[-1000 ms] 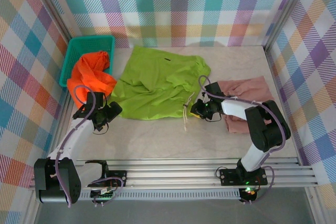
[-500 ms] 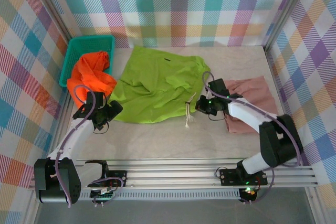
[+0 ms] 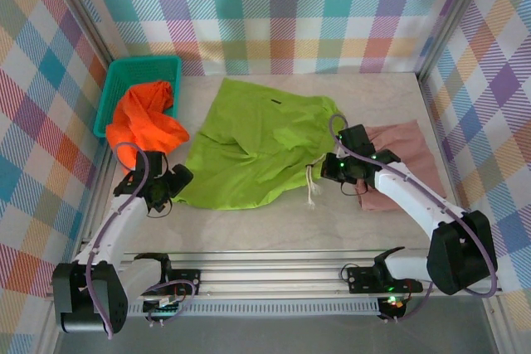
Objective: Fold and stack the shorts
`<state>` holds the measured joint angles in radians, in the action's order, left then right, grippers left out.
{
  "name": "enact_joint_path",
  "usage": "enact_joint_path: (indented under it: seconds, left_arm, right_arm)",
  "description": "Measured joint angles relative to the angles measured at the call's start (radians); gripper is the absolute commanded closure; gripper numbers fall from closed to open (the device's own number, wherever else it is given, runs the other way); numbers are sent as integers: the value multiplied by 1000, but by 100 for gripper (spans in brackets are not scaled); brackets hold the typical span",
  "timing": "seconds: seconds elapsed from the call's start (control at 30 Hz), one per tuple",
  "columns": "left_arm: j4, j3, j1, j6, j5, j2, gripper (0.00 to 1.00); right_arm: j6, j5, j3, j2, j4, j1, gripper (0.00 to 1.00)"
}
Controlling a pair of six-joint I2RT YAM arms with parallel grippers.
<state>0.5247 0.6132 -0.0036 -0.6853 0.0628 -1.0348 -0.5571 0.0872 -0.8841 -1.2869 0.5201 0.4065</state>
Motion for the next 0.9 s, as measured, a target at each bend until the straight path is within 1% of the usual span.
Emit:
enact_joint_path:
  seconds: [0.23,0.37,0.5,0.57,0.7,0.77,0.83,0.9]
  left_arm:
    - [55,-87,0,-80,-34,29,19]
    - [48,-107,0,-97,-47,-14,26]
    - [3,-107,0,-109,-53,-90,36]
    - [-15,-104,0,-111,-58,-126,43]
    - [7,-86,1,-107,-76,-158,54]
    - [24,-76,1,-102,-86,-171,64]
    - [39,-69,1,-95,-98,-180,72]
    - [39,-60,2,-82,-105,-191,76]
  right_arm:
    - [11,-13,11,-7,4,0,100]
    - [14,-13,25,-12,2,0,100]
    - [20,-14,26,-12,1,0,100]
    - [20,-16,26,-12,1,0,100]
    - [21,-16,26,-12,1,0,100]
    - [23,-16,27,-12,1,0,100]
    - [24,-16,28,-12,2,0,100]
    - [24,-16,28,-11,2,0,100]
